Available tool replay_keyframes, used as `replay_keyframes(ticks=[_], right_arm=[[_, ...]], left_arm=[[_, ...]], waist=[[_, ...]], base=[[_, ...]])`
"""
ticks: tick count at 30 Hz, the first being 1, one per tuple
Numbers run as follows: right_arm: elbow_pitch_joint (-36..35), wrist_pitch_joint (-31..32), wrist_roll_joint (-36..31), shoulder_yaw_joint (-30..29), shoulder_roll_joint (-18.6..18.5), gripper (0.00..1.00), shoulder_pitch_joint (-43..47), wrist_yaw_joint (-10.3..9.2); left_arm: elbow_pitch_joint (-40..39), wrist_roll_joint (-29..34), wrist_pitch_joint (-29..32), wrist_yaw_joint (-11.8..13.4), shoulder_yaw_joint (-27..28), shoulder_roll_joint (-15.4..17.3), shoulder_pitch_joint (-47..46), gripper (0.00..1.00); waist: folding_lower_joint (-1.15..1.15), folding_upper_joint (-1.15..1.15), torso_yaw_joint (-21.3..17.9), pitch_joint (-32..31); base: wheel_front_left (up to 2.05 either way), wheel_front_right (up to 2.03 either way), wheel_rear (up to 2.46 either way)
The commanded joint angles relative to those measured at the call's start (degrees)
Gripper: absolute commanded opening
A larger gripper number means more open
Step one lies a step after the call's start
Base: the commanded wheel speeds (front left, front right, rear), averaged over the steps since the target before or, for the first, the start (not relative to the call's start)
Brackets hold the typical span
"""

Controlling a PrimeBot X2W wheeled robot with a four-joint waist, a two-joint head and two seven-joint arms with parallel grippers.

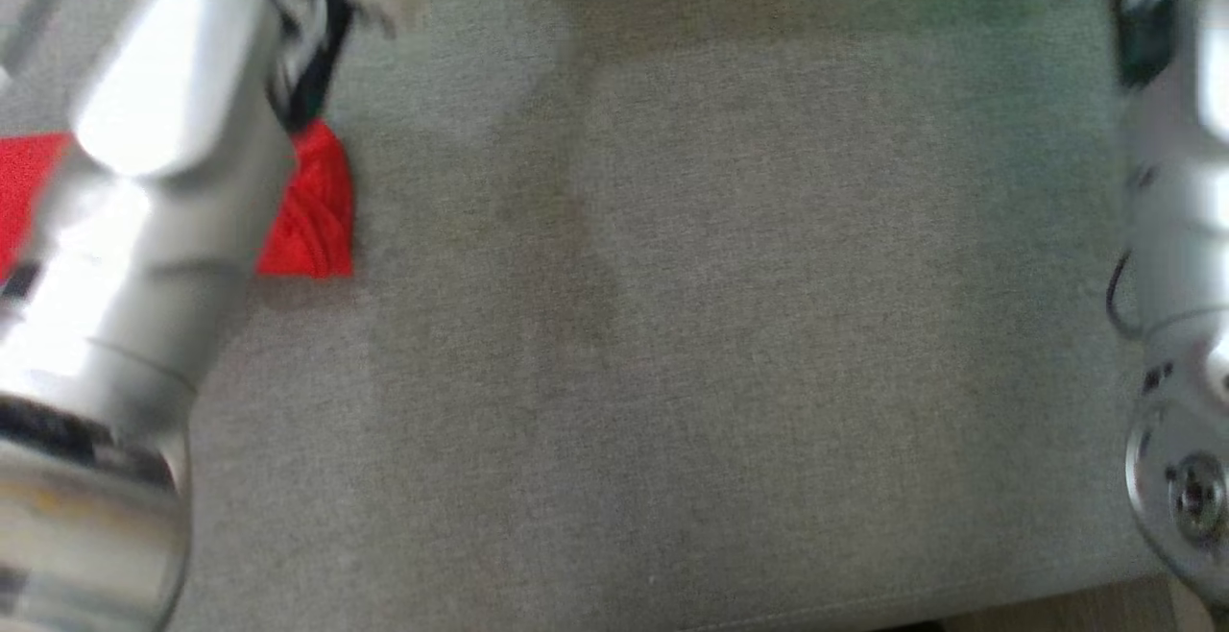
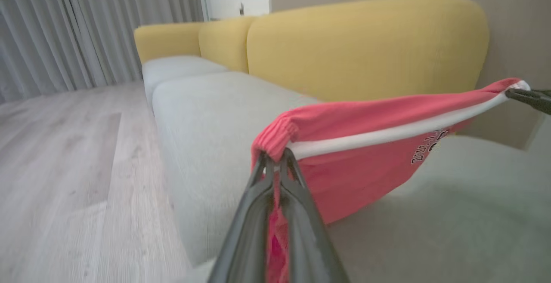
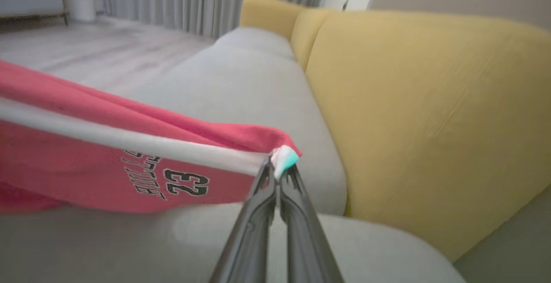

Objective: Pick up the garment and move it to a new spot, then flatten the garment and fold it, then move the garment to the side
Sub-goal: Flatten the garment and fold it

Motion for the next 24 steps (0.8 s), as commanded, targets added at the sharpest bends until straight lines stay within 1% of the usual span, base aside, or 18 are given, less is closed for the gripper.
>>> replay_keyframes(ticks=[1,4,8,13,16,18,21,24], right_arm=[[0.13,0.12,0.38,1.52,-0.62,0.0,0.14,-0.05],[6.72,0.74,2.22,7.58,-2.31,0.0,1.96,-0.05],[14.2,1.96,7.65,15.99,-4.87,0.0,4.67,-0.05],[18.44,3.52,15.64,26.44,-7.46,0.0,8.46,-0.05],[18.2,5.38,21.4,32.21,-9.07,0.0,11.51,-0.05],[16.42,6.97,25.75,35.78,-10.49,0.0,13.67,-0.05],[11.52,10.24,32.6,41.44,-13.26,0.0,17.6,-0.05],[4.86,13.37,39.88,45.89,-17.45,0.0,21.6,-0.05]], left_arm=[[-0.16,-0.69,-0.78,-0.16,1.18,2.5,-0.72,0.0],[1.43,-1.69,-0.94,-0.94,-1.15,2.09,3.38,0.0],[0.99,-2.99,-1.11,-1.29,-4.64,2.22,9.32,0.0],[-3.81,-5.81,0.23,-1.35,-9.29,3.57,15.67,0.0],[-6.8,-7.02,0.9,-1.36,-11.01,4.91,18.91,0.0],[-8.54,-7.57,1.26,-1.36,-11.61,5.68,20.93,0.0],[-11.29,-8.15,1.65,-0.91,-12.09,6.58,23.83,0.0],[-14.52,-8.78,2.19,0.18,-12.47,7.3,26.82,0.0]], waist=[[-0.01,0.0,0.23,-0.39],[-0.01,0.0,1.0,-1.58],[-0.01,0.0,1.89,-4.52],[-0.01,0.0,2.39,-7.88],[-0.01,0.0,2.28,-9.88],[-0.01,0.0,2.14,-11.16],[-0.01,0.0,1.82,-13.22],[-0.01,0.0,1.62,-15.32]], base=[[0.0,0.0,0.0],[0.0,0.0,0.0],[0.0,0.0,0.0],[0.0,0.0,0.0],[0.0,0.0,0.0],[0.0,0.0,0.0],[0.0,0.0,0.0],[0.0,0.0,0.0]])
